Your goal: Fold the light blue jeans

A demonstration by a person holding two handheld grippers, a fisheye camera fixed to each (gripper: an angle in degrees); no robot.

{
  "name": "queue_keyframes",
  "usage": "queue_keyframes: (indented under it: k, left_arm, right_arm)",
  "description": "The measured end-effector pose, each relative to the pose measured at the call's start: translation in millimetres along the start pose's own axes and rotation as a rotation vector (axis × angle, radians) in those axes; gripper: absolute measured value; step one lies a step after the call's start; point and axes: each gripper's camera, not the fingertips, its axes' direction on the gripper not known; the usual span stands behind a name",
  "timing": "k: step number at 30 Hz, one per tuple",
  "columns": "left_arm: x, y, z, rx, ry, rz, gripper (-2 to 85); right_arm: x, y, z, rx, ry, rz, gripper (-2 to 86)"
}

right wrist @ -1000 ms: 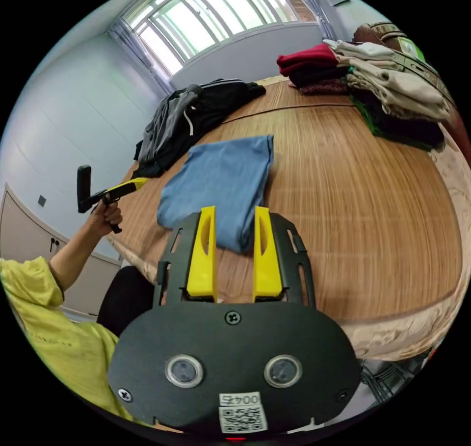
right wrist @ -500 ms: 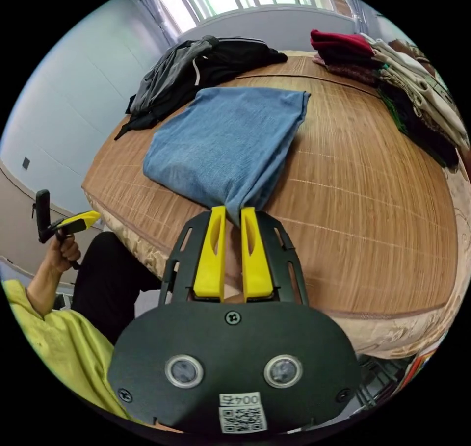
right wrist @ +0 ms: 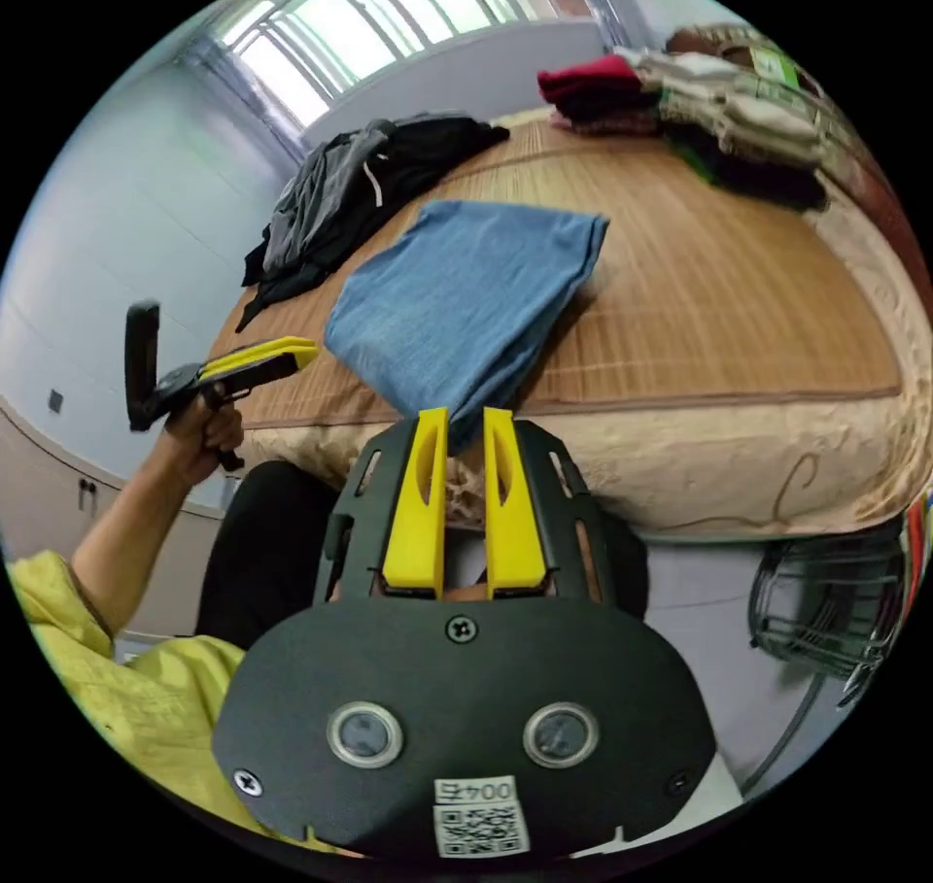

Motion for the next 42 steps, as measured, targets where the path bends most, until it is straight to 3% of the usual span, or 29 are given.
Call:
queue_keyframes:
  k: [6, 9, 15, 18, 20, 24, 28, 30, 31, 35, 37, 40, 42]
  left_arm:
    - [30.0, -88.2, 41.6, -0.014, -0.046, 0.089, 9.2]
    - [47.1, -112.2, 88.7, -0.145, -0.128, 0.167, 9.7]
    - [55.7, -115.1, 101.5, -0.047, -0.086, 0.060, 10.0]
    - [62.8, -125.8, 103.9, -0.039, -0.087, 0.047, 9.9]
    - [66.5, -133.8, 106.6, -0.032, -0.085, 0.048, 9.9]
    - [71.0, -153.1, 111.8, -0.060, -0.084, 0.048, 9.9]
    - [69.4, -170.3, 118.4, -0.066, -0.063, 0.035, 9.9]
    - [69.8, -176.5, 121.6, -0.063, -0.064, 0.037, 9.9]
    - [70.1, -181.1, 124.0, -0.064, -0.066, 0.039, 9.9]
    - [66.5, -196.2, 133.2, -0.064, -0.060, 0.038, 9.8]
    - [64.3, -202.8, 137.8, -0.066, -0.058, 0.040, 9.8]
    - [59.3, -213.7, 145.9, -0.069, -0.054, 0.044, 9.7]
    - [53.4, -220.8, 150.3, -0.069, -0.039, 0.032, 9.6]
  right_arm:
    - [-35.9, -10.2, 32.1, 0.017, 0.054, -0.210, 7.5]
    - [-35.0, -20.3, 80.1, -0.138, 0.136, -0.254, 7.4]
    - [-1.6, -38.5, 94.1, -0.203, -0.089, -0.166, 7.5]
    - [47.5, -49.6, 61.3, 0.052, -0.174, 0.019, 6.5]
    - [105.9, -65.0, 55.6, 0.189, -0.345, 0.235, 7.1]
    - [167.1, -88.8, 87.7, 0.212, -0.557, 0.459, 10.6]
    - [174.5, -119.0, 115.7, 0.149, -0.528, 0.484, 11.9]
    - [172.3, -126.8, 127.2, 0.126, -0.507, 0.495, 8.2]
    - [167.9, -131.4, 132.2, 0.118, -0.466, 0.486, 3.4]
    - [152.1, -145.1, 145.6, 0.086, -0.230, 0.394, 1.1]
    - [158.1, -141.6, 166.9, 0.035, -0.209, 0.413, 0.9]
    - [166.2, -130.2, 167.5, 0.090, -0.283, 0.491, 1.1]
    - [165.1, -120.8, 155.8, 0.139, -0.227, 0.541, 2.2]
